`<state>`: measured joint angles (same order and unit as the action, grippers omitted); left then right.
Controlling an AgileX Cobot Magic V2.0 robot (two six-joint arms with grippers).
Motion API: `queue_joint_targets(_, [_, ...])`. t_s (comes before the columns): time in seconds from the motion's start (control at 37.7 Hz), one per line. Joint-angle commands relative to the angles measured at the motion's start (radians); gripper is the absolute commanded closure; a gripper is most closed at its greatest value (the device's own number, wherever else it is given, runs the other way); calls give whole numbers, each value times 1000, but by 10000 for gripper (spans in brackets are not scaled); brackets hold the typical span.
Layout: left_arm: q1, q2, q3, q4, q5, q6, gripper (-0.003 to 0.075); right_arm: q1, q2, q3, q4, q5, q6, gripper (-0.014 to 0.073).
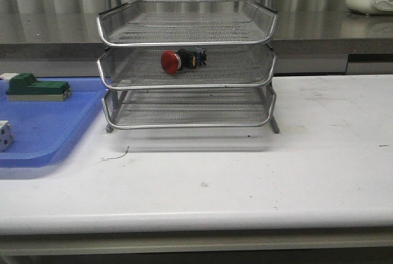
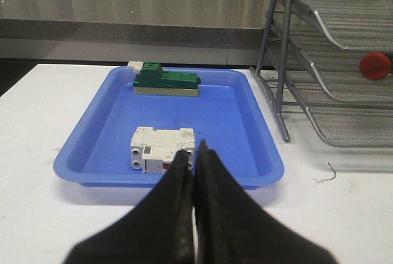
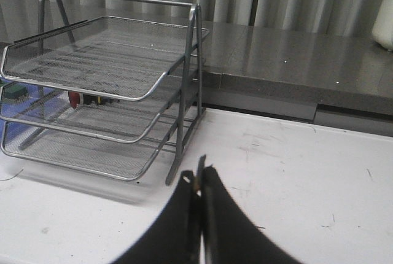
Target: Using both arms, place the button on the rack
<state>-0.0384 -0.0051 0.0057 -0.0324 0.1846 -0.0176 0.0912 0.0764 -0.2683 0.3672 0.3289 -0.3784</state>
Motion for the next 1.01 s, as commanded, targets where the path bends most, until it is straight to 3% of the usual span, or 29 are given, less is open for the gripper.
queue_joint_targets(0.0, [-8, -22, 10, -5, -87, -9, 739, -4, 12, -24, 8, -66, -4, 703])
queue_joint_targets(0.27, [-8, -22, 10, -5, -87, -9, 739, -4, -14, 31, -12, -105, 16, 703])
queue_joint_targets(0.53, [-8, -22, 10, -5, -87, -9, 739, -4, -103, 192, -319, -235, 356, 703])
queue_joint_targets(0.72, [-8, -22, 10, -5, -87, -9, 739, -8, -103, 296, -331, -304, 365, 703])
queue_joint_targets(0.98, [-8, -22, 10, -5, -87, -9, 739, -66, -103, 293, -330, -280, 365, 703])
